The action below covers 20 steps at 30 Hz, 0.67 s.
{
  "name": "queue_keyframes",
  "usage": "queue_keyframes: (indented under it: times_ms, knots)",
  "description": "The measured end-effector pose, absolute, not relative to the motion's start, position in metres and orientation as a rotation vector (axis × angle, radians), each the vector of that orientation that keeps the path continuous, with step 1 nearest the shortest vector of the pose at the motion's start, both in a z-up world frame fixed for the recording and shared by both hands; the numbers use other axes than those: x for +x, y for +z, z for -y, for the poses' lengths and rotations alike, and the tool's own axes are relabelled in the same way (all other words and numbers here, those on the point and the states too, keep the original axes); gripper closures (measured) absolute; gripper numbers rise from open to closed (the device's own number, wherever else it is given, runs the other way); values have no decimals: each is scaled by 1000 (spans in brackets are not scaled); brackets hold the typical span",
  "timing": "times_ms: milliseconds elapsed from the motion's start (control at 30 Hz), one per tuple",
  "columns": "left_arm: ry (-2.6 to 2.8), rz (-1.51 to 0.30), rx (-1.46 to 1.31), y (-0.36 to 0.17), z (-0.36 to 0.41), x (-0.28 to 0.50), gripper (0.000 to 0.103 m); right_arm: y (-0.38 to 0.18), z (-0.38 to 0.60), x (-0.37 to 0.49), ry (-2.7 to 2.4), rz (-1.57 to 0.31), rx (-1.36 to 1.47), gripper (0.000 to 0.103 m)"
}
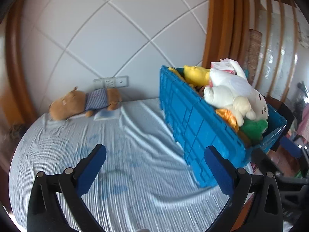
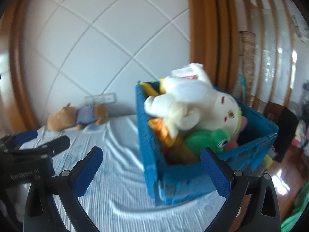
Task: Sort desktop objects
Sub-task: 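Withdraw both open tools from the crate back over the bed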
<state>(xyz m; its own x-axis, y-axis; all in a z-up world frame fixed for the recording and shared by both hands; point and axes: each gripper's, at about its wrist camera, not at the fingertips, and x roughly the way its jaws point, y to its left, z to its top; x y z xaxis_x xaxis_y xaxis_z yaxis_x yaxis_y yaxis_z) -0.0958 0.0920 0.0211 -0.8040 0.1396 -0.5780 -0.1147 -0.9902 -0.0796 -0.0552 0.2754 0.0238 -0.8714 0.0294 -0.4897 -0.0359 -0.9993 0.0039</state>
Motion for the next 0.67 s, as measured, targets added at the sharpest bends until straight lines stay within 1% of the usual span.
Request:
queue_keyframes:
  times_ms: [100,267,667]
  knots:
    - [2920,74,-927,20,-85,-70,0,15,-270,-41,3055,3,-819,0]
    - [2967,41,-911,21,-89,-45,0,13,-269,-22,3106,24,-819,0]
    - [2962,33,-889,25,-112,-18,0,23,-292,6,3119,16,-767,0]
